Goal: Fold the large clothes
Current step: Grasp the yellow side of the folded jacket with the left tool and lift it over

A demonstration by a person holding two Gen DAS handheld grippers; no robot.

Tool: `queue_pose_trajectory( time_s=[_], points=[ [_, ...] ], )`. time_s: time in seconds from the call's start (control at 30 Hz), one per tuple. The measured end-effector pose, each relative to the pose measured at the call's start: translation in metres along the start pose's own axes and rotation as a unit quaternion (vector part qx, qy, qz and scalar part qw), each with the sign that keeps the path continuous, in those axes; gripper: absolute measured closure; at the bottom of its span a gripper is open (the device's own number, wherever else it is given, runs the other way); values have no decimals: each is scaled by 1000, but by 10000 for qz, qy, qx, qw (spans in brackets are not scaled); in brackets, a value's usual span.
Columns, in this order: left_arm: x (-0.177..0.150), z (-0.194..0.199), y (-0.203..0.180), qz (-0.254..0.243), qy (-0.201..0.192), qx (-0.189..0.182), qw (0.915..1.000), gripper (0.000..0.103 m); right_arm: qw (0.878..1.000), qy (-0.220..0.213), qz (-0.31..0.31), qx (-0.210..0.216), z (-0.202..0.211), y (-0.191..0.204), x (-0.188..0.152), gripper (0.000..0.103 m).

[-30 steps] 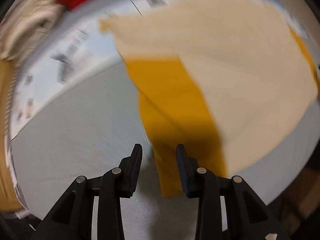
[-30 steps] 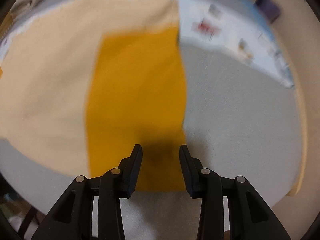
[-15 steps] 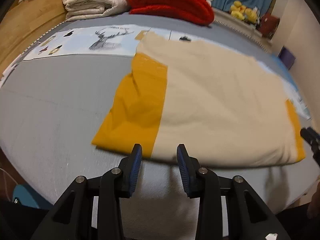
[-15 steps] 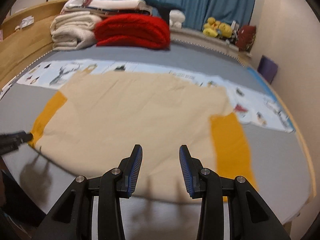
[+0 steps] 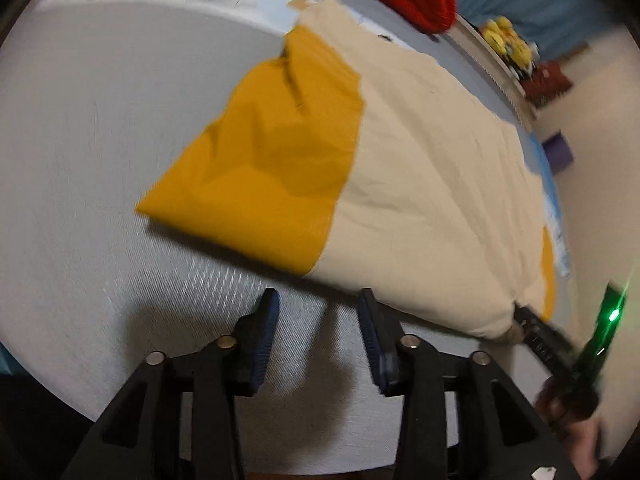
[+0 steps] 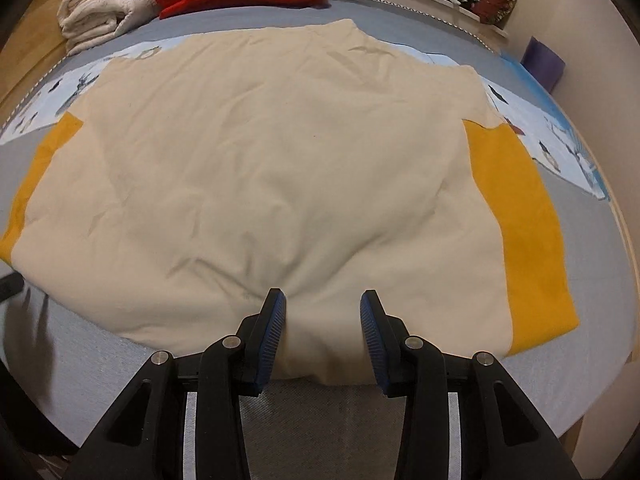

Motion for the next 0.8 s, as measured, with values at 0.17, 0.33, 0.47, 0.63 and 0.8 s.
queue_pose_trajectory(
  time_s=[0.17,0.33,0.47,0.63,0.8],
  points=[
    [3,-6,16,468,138,-323,9983,51,9999,52,3,96,1,-4,2,62],
    [19,-7,31,1119,-65,-952,9891,46,9998,78,-64,192,-1,-5,2,62],
    [28,-6,45,1576,-239,-1257,9792,46,9996,99,-49,265,-2,-5,1,62],
    [41,-14,46,1801,-348,-1596,9700,41,9993,137,-22,352,-3,-7,2,62],
    [55,-25,28,1580,-467,-1474,9753,41,9991,142,36,386,-4,-8,2,62]
  ],
)
Point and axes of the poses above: each gripper's, at about its wrist camera, not at the fingertips, and z roughly against the way its jaws point, y to its left, x to its top, the point moved 3 cm from there along -z, roughly the way its jaws point, and after that the axes turned 3 degrees about y, right-handed, at the moved point
